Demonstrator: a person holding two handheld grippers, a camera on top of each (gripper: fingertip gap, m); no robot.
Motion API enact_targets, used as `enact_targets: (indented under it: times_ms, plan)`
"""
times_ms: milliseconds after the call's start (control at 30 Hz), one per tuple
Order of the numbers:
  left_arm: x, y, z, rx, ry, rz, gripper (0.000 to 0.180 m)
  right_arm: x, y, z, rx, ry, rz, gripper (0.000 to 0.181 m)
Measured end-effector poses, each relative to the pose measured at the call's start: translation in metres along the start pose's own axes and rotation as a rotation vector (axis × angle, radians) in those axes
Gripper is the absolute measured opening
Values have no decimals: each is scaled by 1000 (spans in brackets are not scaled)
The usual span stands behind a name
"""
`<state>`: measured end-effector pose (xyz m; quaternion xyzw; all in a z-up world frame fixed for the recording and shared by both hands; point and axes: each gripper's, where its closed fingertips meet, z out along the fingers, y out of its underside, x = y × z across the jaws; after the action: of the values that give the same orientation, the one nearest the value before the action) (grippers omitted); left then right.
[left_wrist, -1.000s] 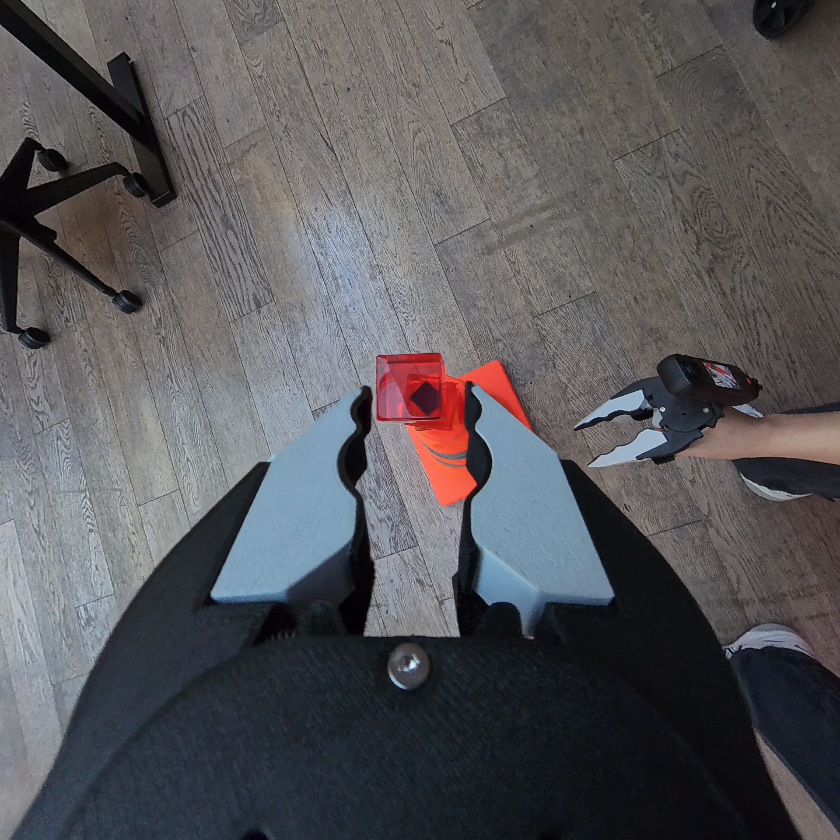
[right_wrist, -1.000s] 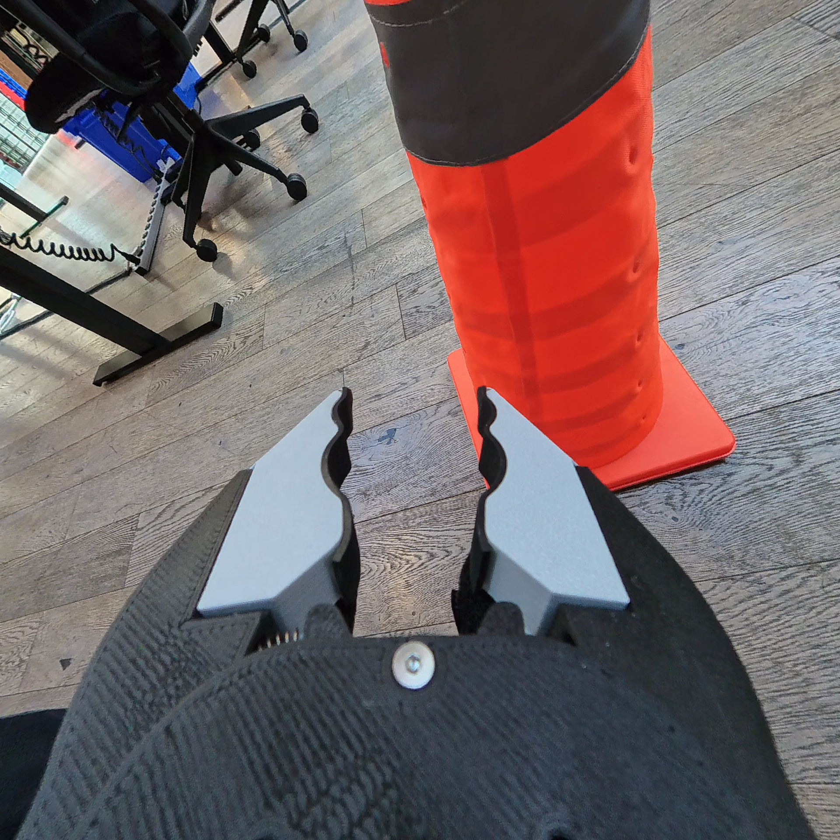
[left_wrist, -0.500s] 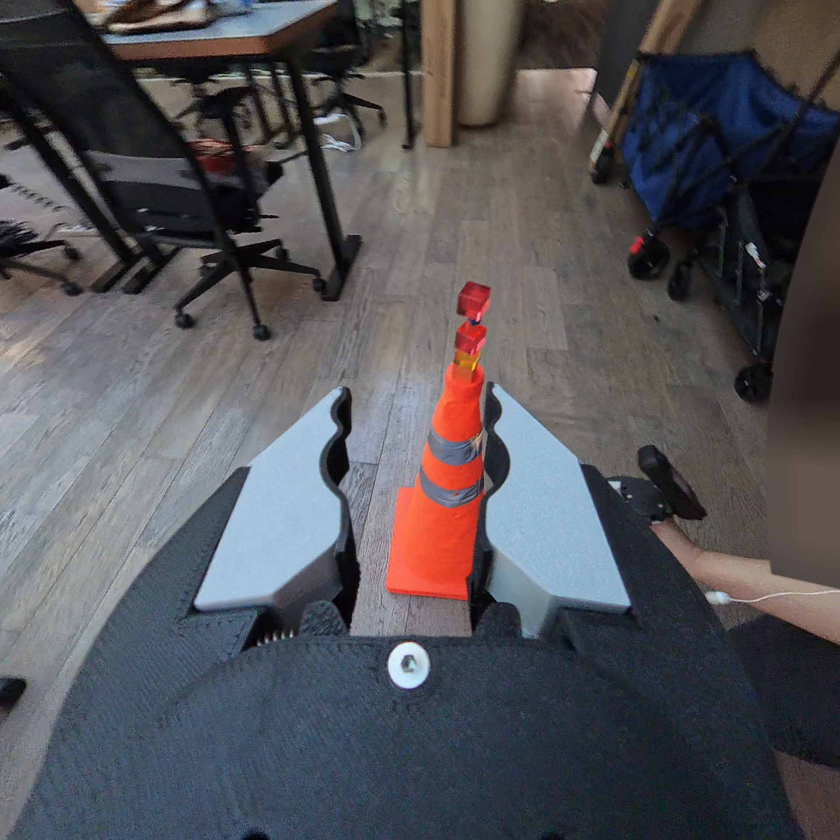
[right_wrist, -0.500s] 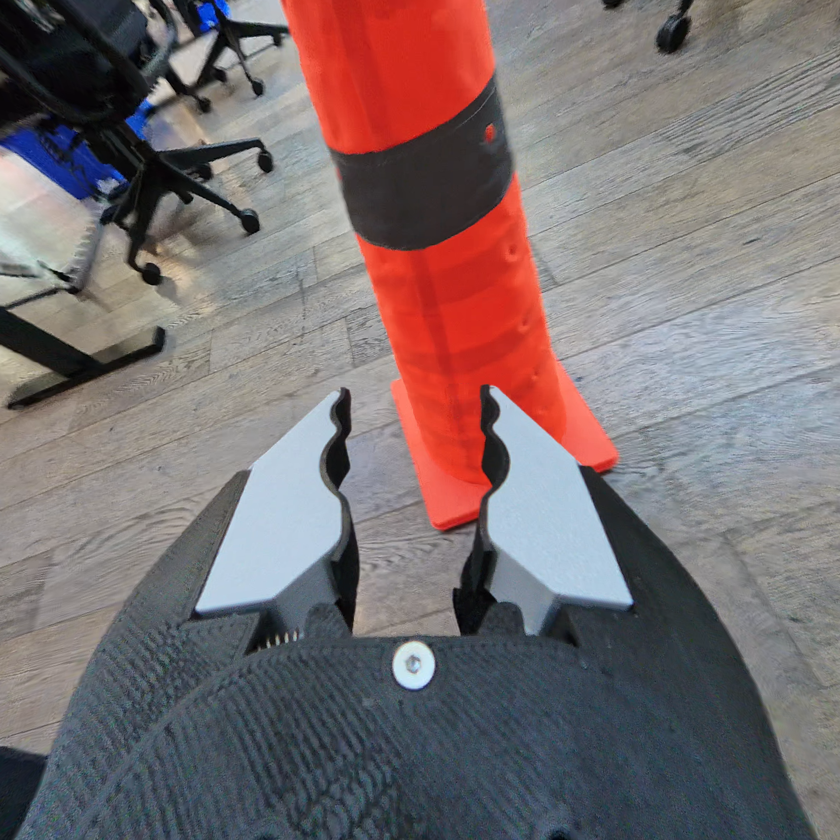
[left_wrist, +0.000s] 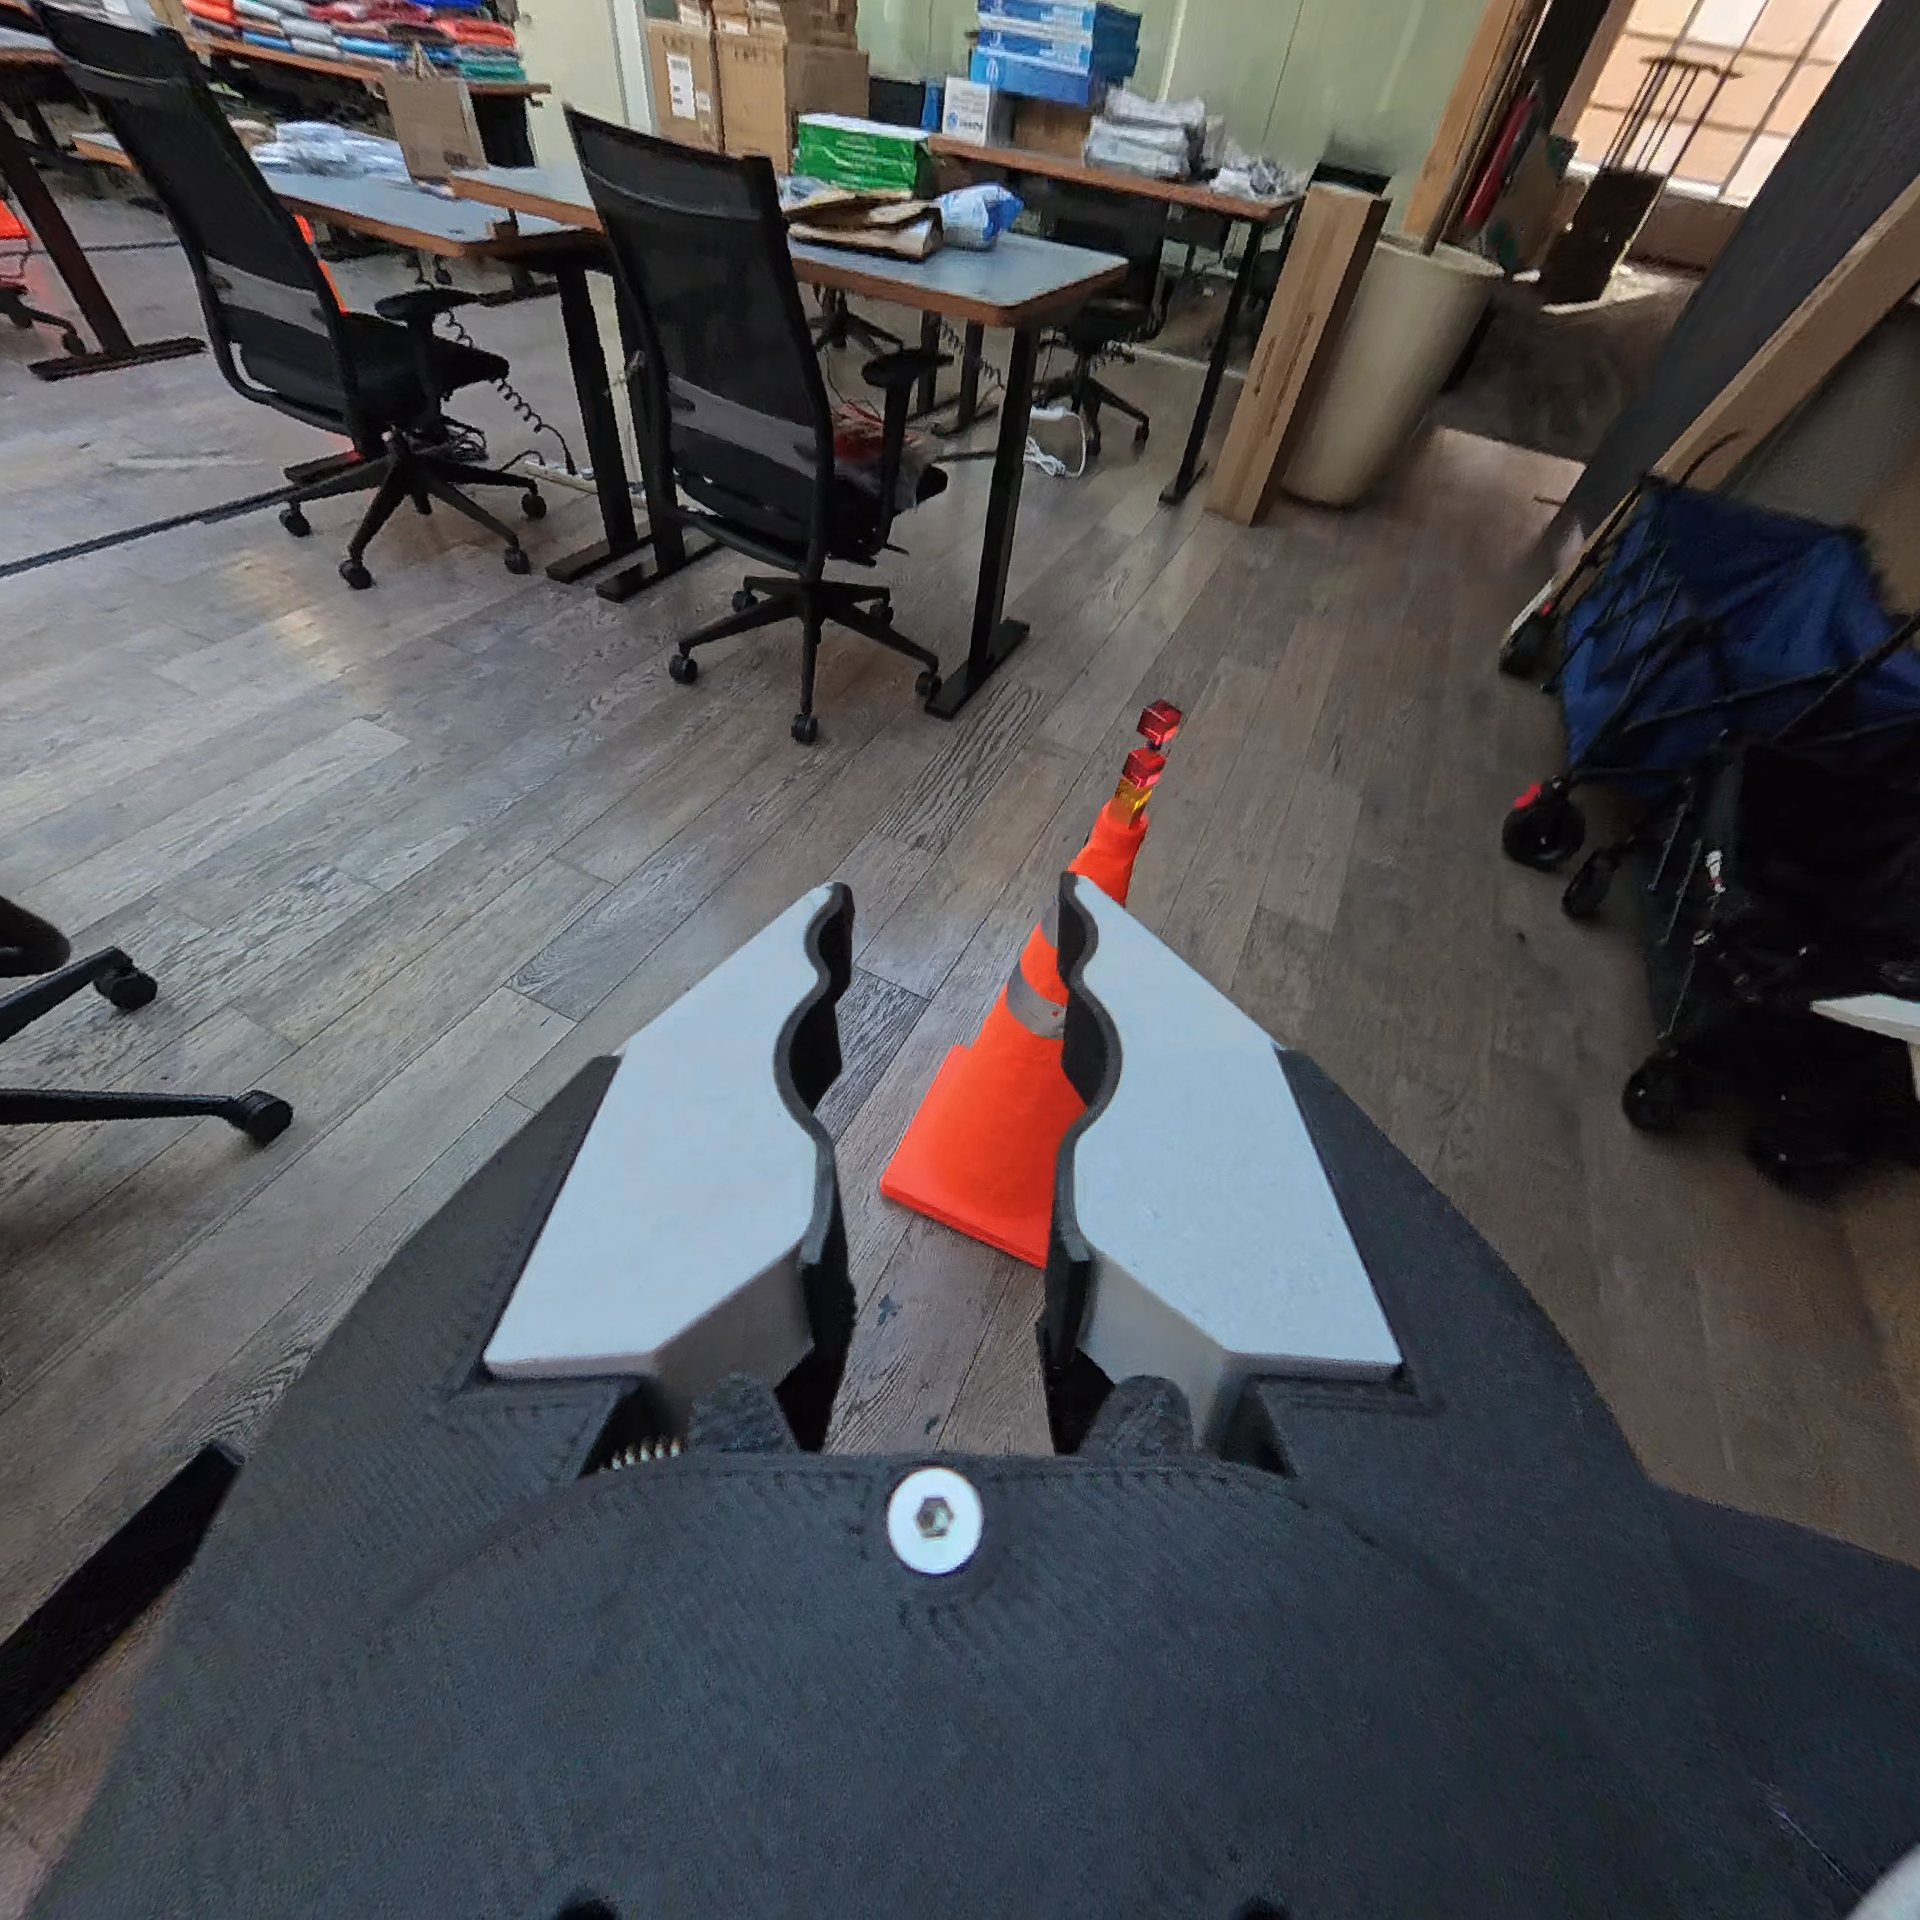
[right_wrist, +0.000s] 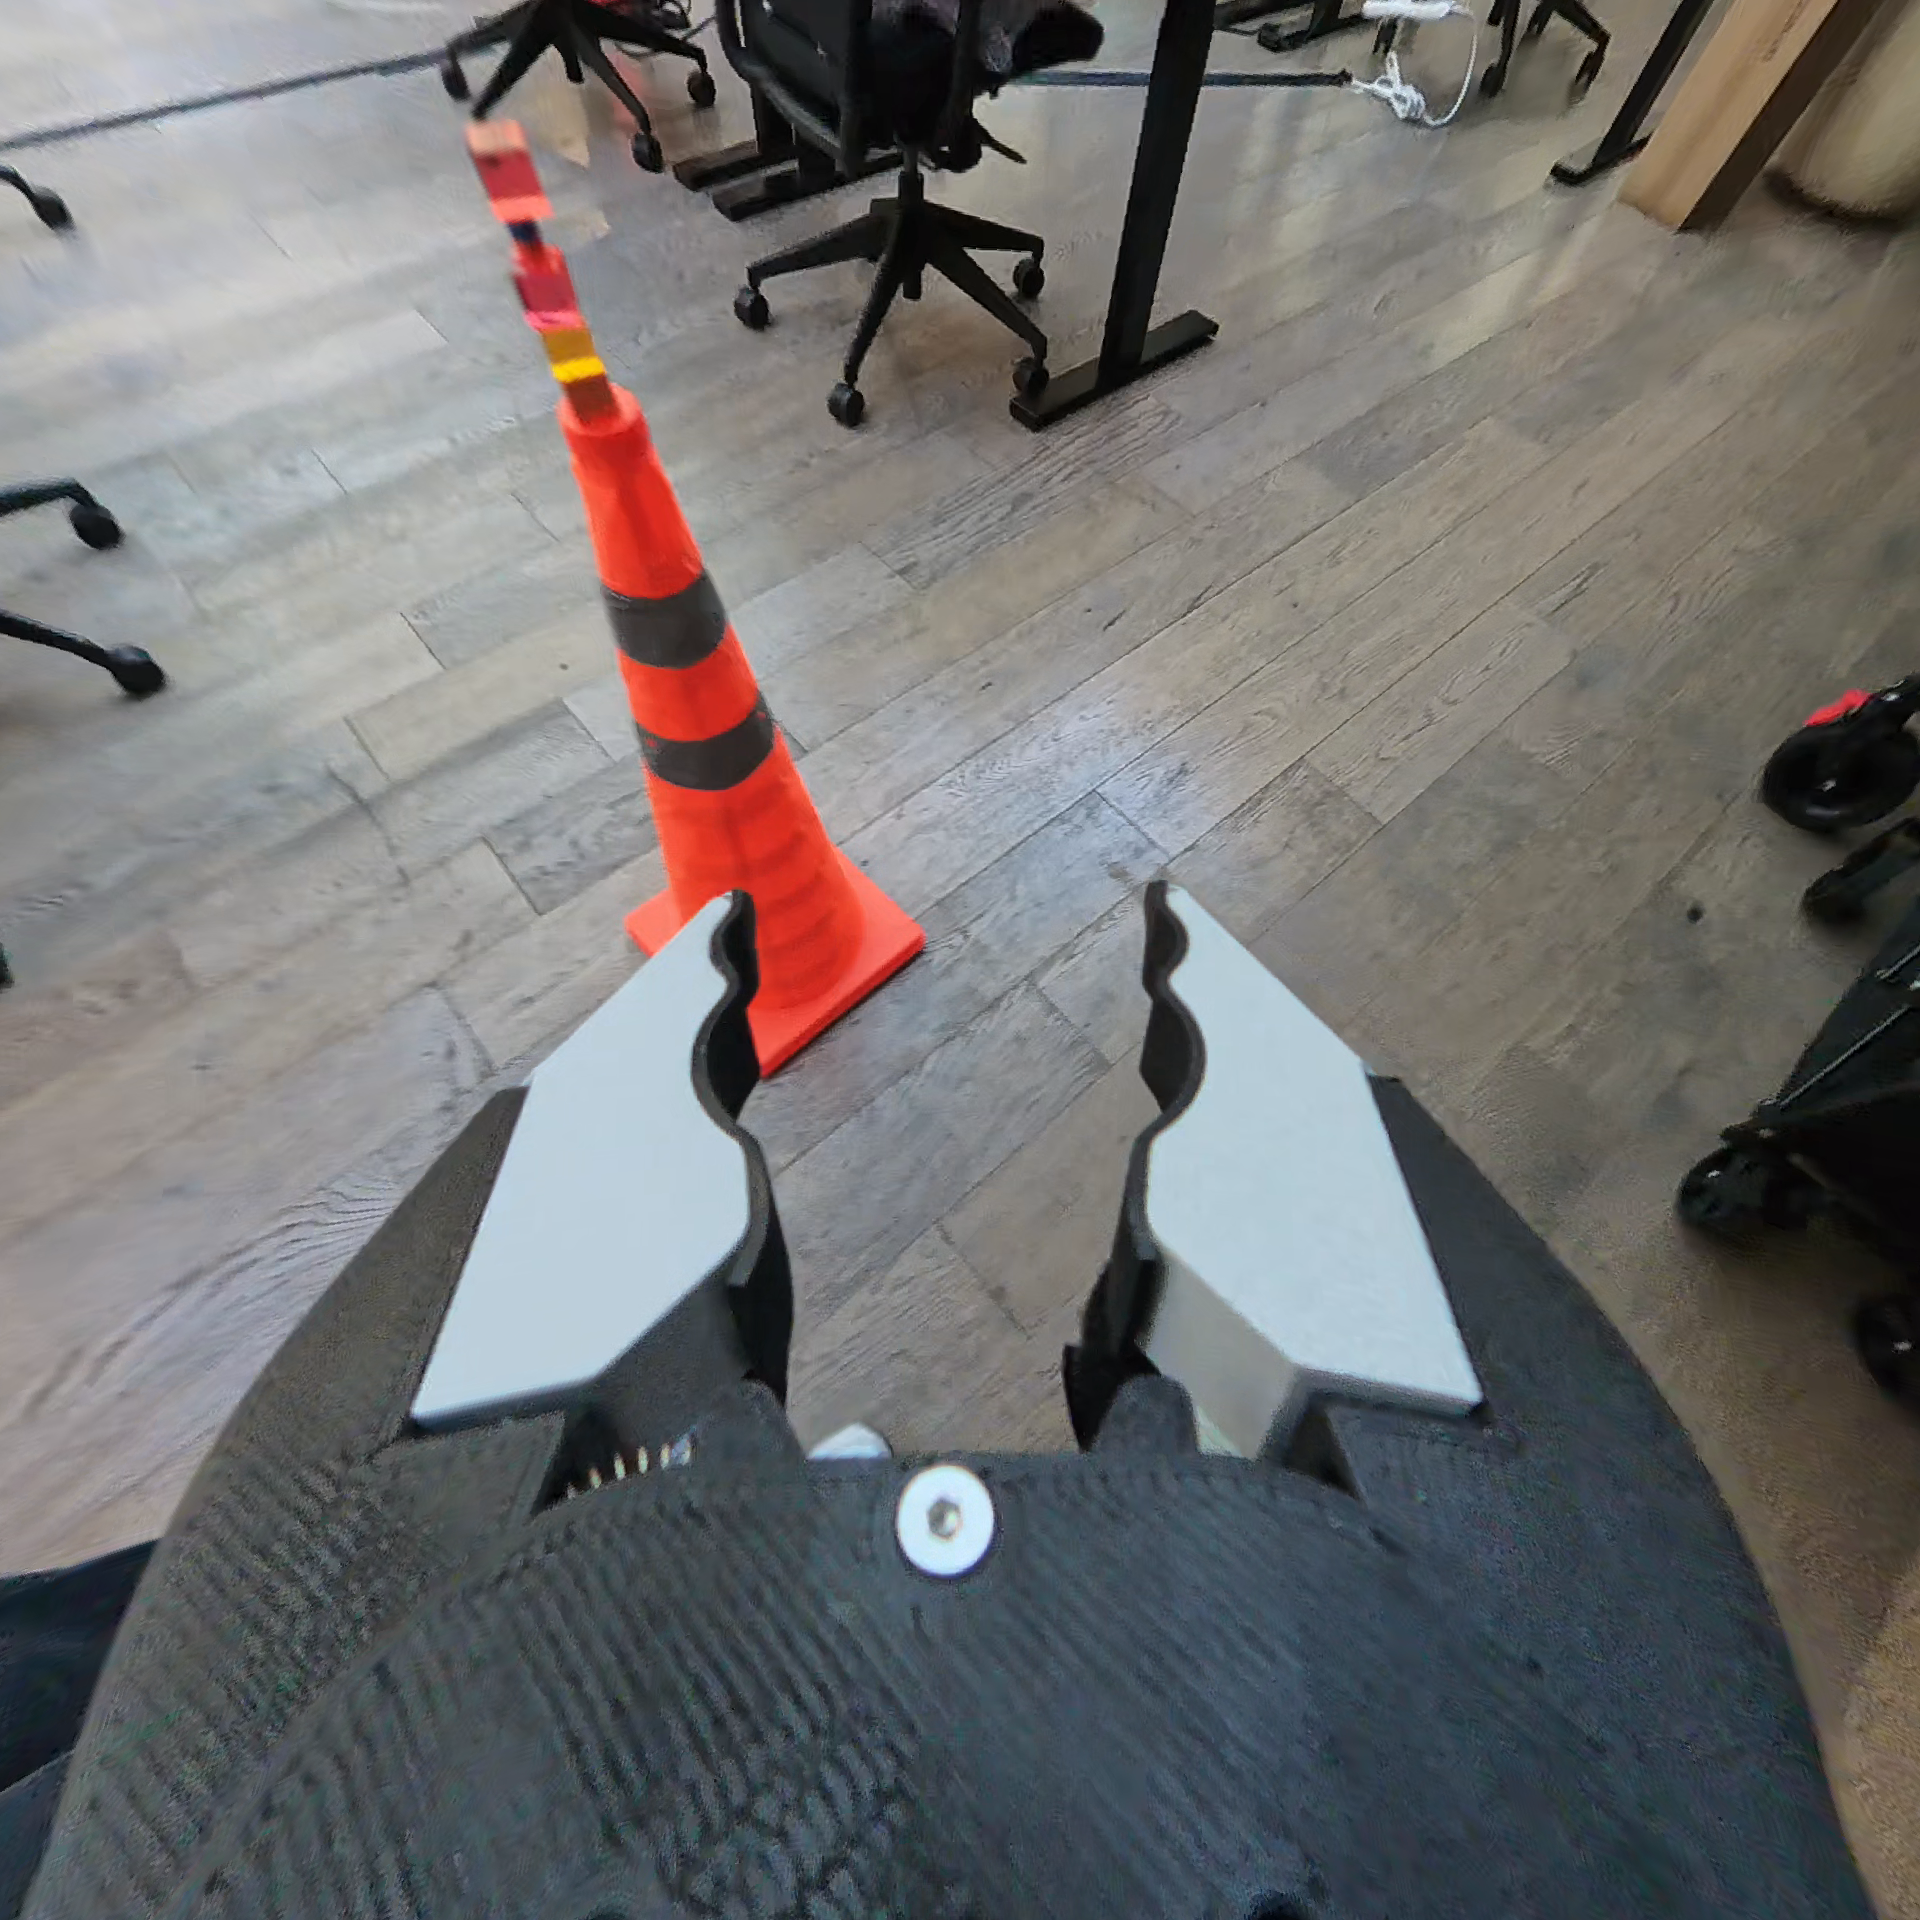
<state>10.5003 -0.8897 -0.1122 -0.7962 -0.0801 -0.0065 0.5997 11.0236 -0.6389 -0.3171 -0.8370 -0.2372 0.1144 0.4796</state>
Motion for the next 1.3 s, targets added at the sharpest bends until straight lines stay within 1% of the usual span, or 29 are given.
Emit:
enact_targets:
  times_ms: [33, 67, 133, 167, 200, 267, 333, 367, 433, 500, 533, 633, 733, 867, 933, 1000, 1067, 1133, 1200, 1300]
  plan:
    - [-3, -2, -20, 9, -20, -15, 38, -16, -7, -18, 3, -20, 26, 68]
    - [-8, -1, -39, 2, -46, -33, 42, -32, -13, -33, 17, -34, 35, 63]
    - [-14, 6, -71, -9, -65, -99, 57, -70, -24, -49, 53, -111, 51, 52]
    - [-19, 9, -85, 1, -85, -134, 65, -91, -26, -50, 60, -161, 64, 51]
    - [-25, 12, -100, 26, -105, -162, 68, -111, -26, -46, 63, -215, 81, 48]
    - [-41, 10, -133, 117, -153, -188, 61, -156, -20, -30, 54, -332, 97, 45]
    - [-60, 16, -163, 138, -229, -217, 63, -196, -8, -13, -10, -392, 50, 46]
    - [-67, 18, -178, 129, -259, -215, 63, -218, -9, -9, -20, -422, 25, 45]
    - [-83, 17, -204, 99, -316, -139, 67, -258, -12, -12, -24, -446, -44, 44]
    - [-103, 10, -228, 37, -366, -54, 73, -301, -17, -30, 1, -477, -53, 44]
    - [-113, 3, -239, 29, -379, -28, 75, -322, -17, -41, 14, -500, -50, 45]
    - [-152, -14, -274, 48, -431, 14, 76, -380, -3, -64, 12, -545, -135, 49]
    - [-203, -11, -307, 74, -490, 23, 71, -427, 4, -75, -7, -547, -199, 53]
    - [-296, 19, -342, -14, -534, 34, 72, -493, -15, -72, 37, -479, -223, 56]
    - [-352, 37, -359, -67, -563, 38, 68, -529, -20, -60, 49, -411, -251, 56]
    - [-409, 60, -373, -160, -611, 35, 67, -573, -25, -47, 31, -383, -214, 57]
    - [-466, 82, -385, -287, -681, 42, 67, -620, -39, -38, 33, -393, -158, 60]
    - [-511, 94, -389, -388, -726, 48, 67, -661, -51, -36, 38, -396, -154, 60]
    - [-549, 96, -385, -428, -752, 47, 66, -696, -58, -37, 22, -417, -170, 60]
    - [-590, 92, -365, -429, -752, 15, 64, -731, -65, -27, -7, -424, -268, 60]
